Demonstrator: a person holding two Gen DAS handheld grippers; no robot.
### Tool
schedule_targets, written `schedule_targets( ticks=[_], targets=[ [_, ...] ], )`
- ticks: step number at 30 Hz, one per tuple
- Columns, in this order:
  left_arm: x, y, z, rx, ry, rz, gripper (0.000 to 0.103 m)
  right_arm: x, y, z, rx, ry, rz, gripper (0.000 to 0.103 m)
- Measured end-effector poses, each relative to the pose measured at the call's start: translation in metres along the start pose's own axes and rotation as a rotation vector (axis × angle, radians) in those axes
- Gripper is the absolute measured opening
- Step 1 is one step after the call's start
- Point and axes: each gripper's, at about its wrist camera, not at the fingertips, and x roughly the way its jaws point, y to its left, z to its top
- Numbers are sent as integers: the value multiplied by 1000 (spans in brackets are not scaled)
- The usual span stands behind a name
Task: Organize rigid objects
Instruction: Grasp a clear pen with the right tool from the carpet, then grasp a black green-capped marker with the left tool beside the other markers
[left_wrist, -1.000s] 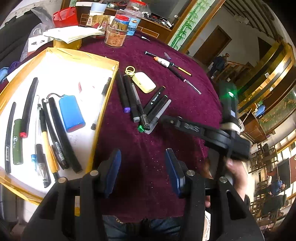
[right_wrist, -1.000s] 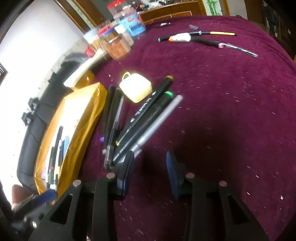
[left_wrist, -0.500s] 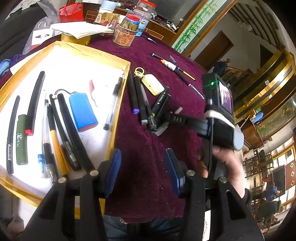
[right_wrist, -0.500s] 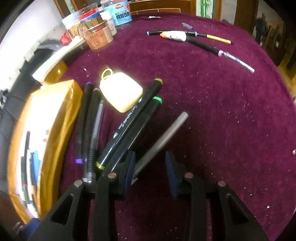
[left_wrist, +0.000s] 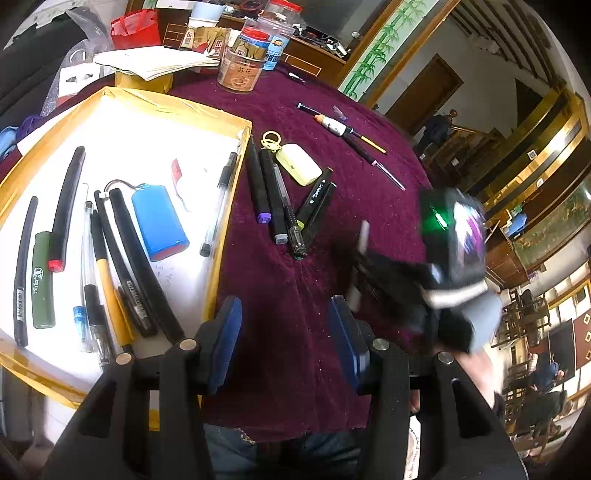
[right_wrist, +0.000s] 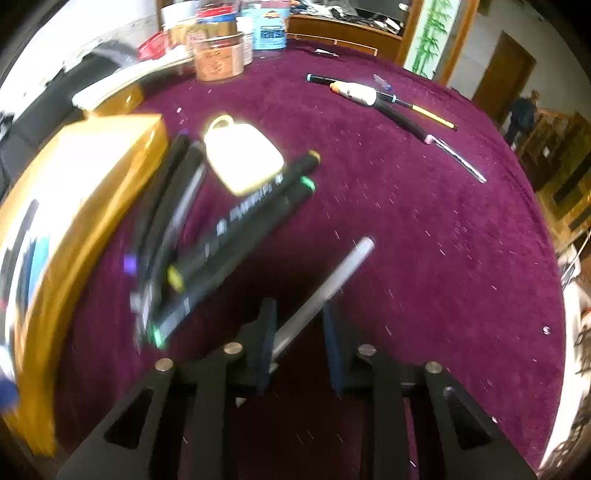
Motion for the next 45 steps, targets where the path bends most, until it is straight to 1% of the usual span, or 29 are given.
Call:
schedule_targets(
  ticks=[3,5,6,8,9,10,13,14,15,17,19,20,22,25,28,35,36,37,39,40,42,44,45],
  targets=[
    [6,-6,4,8,13,0,47,-8,-23,-20,10,3,-2,16],
    [11,-15,10,32,18,0,47,-12,-40,-30,35,3,-18,12],
    [14,-22,14,52,20,-1,47,-11,-48,-34,53,-5,-7,11],
    [22,-36,23,95,31,-2,47,-12,-62,-38,96,-31,61,11],
    [28,-43,28,116,39,5,47,-12,-65,-40,113,-42,79,12],
    [35,-48,32,133,49,18,47,-12,-65,-41,112,-55,81,12],
    [62,-59,47,182,91,70,47,-12,-56,-42,45,-99,65,11],
    [72,-64,53,207,104,86,47,-12,-57,-43,41,-104,78,11],
    [79,-67,56,222,108,95,47,-12,-62,-44,50,-110,108,11],
    [95,-71,64,242,127,114,46,-12,-70,-46,79,-117,159,10],
    [107,-72,69,256,147,127,46,-12,-75,-49,99,-128,194,9],
    [114,-74,71,271,163,140,46,-12,-75,-50,105,-130,201,9],
    [123,-77,73,284,169,162,44,-12,-73,-49,100,-134,197,9],
    [130,-81,74,313,171,169,44,-11,-75,-49,105,-136,207,9],
    [141,-78,77,287,207,166,44,-12,-75,-50,107,-137,211,9],
    [149,-82,85,333,195,217,43,-12,-75,-51,114,-138,215,9],
    [150,-82,84,328,202,235,36,-12,-75,-51,114,-138,215,9],
    [149,-82,83,324,207,239,34,-12,-75,-51,115,-138,215,9],
    [146,-87,78,338,220,197,34,-12,-75,-51,115,-138,217,9],
    [145,-90,76,349,227,187,34,-12,-76,-51,116,-138,219,9],
    [148,-93,74,370,227,213,34,-12,-76,-50,117,-138,219,9],
    [152,-92,77,361,232,228,34,-12,-76,-50,114,-139,216,9],
    [152,-90,78,345,237,220,34,-12,-76,-50,113,-139,215,9]
  ],
)
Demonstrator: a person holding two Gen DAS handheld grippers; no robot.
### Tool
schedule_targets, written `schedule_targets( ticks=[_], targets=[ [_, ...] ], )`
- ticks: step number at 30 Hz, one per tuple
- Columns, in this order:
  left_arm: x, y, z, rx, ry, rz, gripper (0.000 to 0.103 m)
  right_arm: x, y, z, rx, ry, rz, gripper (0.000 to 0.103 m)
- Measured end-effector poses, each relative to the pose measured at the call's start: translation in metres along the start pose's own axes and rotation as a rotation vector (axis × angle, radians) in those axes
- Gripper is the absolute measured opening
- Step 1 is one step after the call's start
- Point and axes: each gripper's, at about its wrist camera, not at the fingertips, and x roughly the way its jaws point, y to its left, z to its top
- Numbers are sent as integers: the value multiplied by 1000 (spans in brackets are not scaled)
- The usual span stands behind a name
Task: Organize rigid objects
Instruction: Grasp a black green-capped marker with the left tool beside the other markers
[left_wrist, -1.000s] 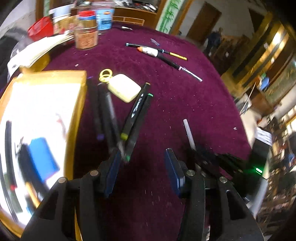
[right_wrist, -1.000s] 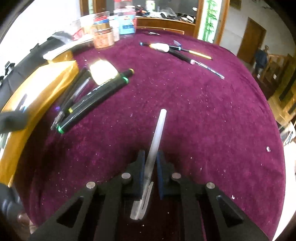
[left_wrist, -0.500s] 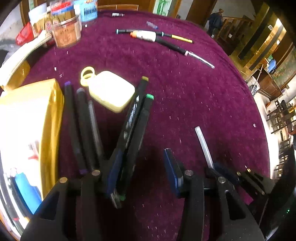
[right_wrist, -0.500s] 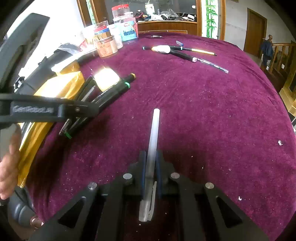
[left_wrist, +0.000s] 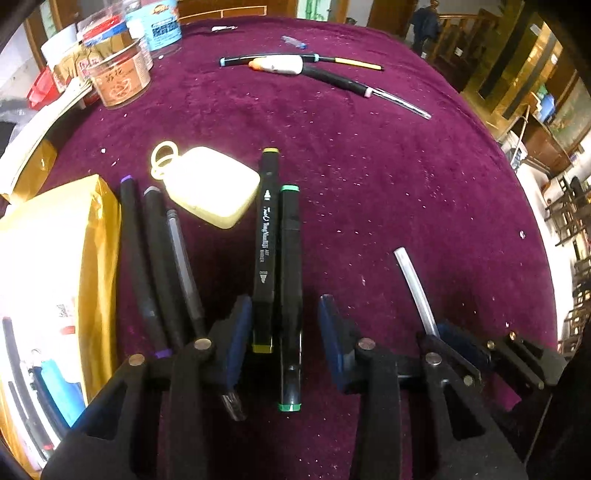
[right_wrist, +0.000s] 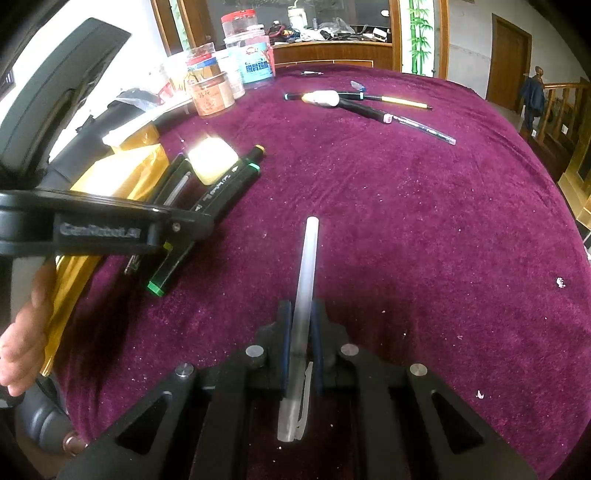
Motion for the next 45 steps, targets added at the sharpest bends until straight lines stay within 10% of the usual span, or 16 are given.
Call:
schedule_targets(
  ticks=[24,32,45],
  targets=[
    [-1,5,13,-16,-49,-88,34,0,0,0,2,-2,-2,9],
    [1,26,22,-110,46,-239,34,0,0,-1,2,-3,-3,9],
    [6,2,34,-26,71,-138,34,0,1,-1,1,-3,-3,9]
  ],
)
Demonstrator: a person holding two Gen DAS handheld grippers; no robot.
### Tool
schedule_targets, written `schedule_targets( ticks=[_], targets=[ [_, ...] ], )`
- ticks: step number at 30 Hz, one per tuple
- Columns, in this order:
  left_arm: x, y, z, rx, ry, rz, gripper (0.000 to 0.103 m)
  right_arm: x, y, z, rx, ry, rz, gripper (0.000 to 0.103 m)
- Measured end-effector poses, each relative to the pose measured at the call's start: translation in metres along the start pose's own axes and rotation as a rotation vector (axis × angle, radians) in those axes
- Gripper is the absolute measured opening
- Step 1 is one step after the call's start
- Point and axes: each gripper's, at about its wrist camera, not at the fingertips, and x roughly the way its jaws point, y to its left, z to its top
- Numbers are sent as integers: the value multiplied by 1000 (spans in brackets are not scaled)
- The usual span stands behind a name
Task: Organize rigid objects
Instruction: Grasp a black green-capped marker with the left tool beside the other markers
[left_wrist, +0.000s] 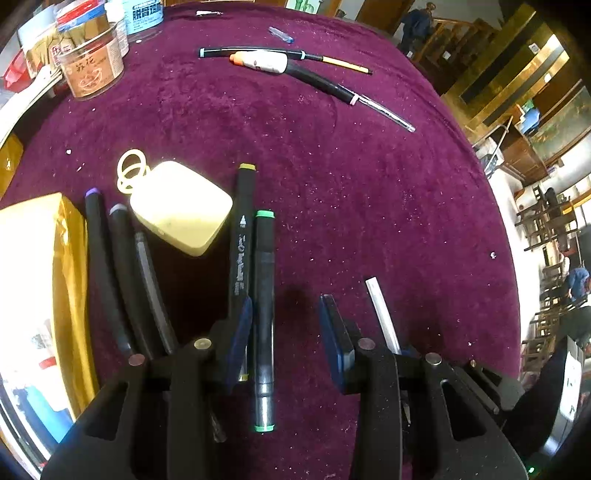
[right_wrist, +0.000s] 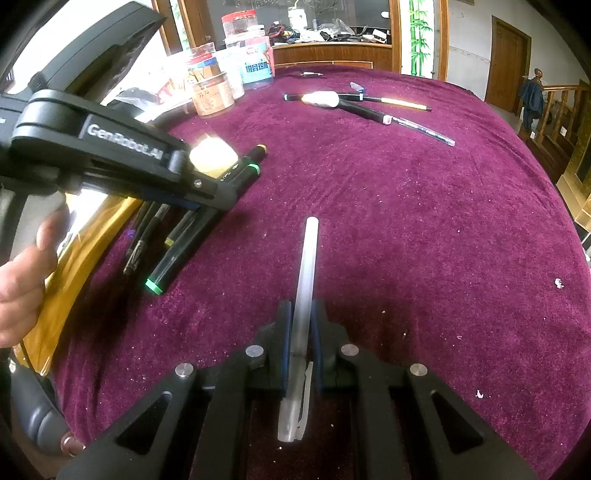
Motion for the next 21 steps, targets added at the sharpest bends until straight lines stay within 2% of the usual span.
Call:
schedule_targets(
  ticks=[4,8,9,11,13,15,18,19,21],
  targets=[
    [6,-3,1,12,13,27,34,0,-1,0,0,0,1,9],
    [6,-2,-7,19,28,-3,34,0,0,0,1,-1,1,10],
    [8,-3,-7,26,27,21,34,0,0,-1,1,-1,0,10],
    [16,-1,-10,20,34,83,27,0,0,-1,-1,0,-2,10],
    [14,-2,-13,16,26,88,26,-1,-1,-1,-1,0,-1,10],
    [12,-5,-21,16,10,96,26,-1,0,0,-2,-1,-2,10],
    [10,-7,-37,30,-53,167,12,-1,0,-1,-7,0,-7,10],
    [8,-7,-42,21,-67,166,12,-1,1,-1,-8,-1,-9,10],
    [5,-5,-54,4,-94,117,12,-1,1,-1,-11,-1,-12,10]
  ],
)
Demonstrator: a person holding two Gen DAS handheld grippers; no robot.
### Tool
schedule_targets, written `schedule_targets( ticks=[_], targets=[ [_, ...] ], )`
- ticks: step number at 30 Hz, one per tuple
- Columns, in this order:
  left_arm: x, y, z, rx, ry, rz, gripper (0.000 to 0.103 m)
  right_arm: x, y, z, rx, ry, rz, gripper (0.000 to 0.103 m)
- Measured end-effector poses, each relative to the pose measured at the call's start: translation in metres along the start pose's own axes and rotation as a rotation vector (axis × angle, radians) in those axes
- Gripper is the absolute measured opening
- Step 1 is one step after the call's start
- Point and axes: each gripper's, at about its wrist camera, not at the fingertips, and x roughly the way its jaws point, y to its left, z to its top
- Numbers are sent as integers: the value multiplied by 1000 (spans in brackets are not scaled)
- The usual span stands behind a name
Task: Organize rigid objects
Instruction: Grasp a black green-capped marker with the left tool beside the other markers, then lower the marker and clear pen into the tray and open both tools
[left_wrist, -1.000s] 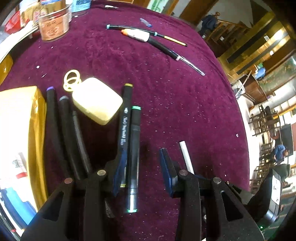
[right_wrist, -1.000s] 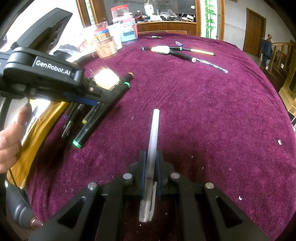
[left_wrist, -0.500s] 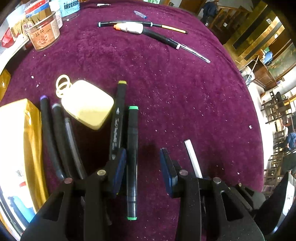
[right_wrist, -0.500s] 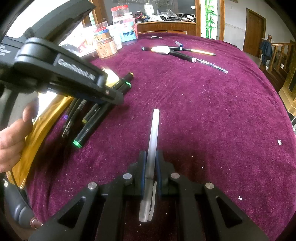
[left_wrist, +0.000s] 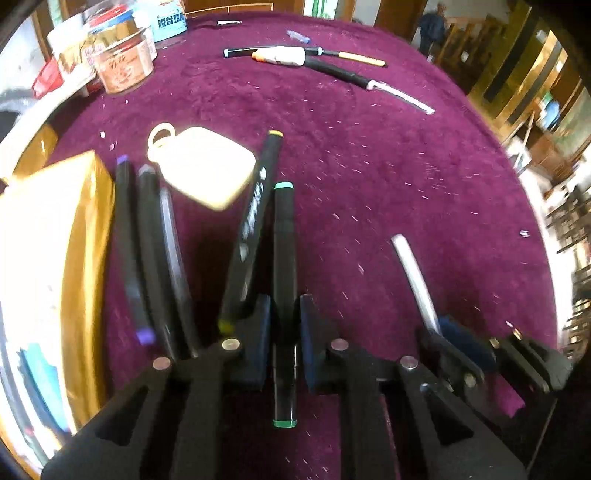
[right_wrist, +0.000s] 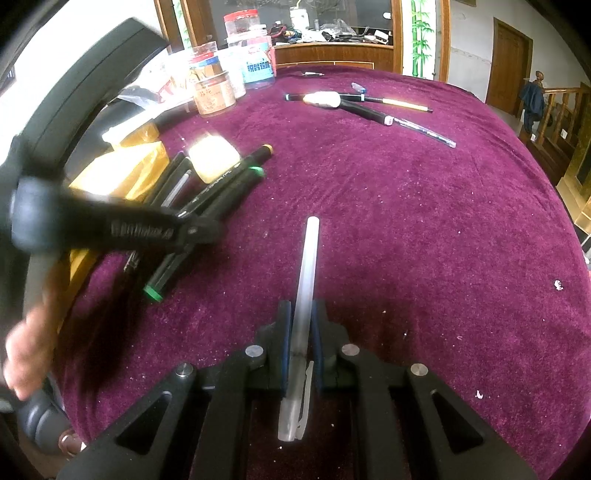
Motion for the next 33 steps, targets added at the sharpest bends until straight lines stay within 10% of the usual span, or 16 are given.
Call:
schedule_targets(
  ticks=[10,14,21,33],
  targets=[
    [-80,40,-68,-206,-136,-214,12,-2,-1,1,33,-6,22,8],
    [-131,80,-91,-301,-223,-189,12,-12,-2,6,151,23,168,8],
    [-180,186,-116,-527,-321,-86,12,-45,92,29,4,-16,386,8],
    [-116,295,-100,-637,-180,31,12,20,223,62,-145,89,474,8]
  ],
)
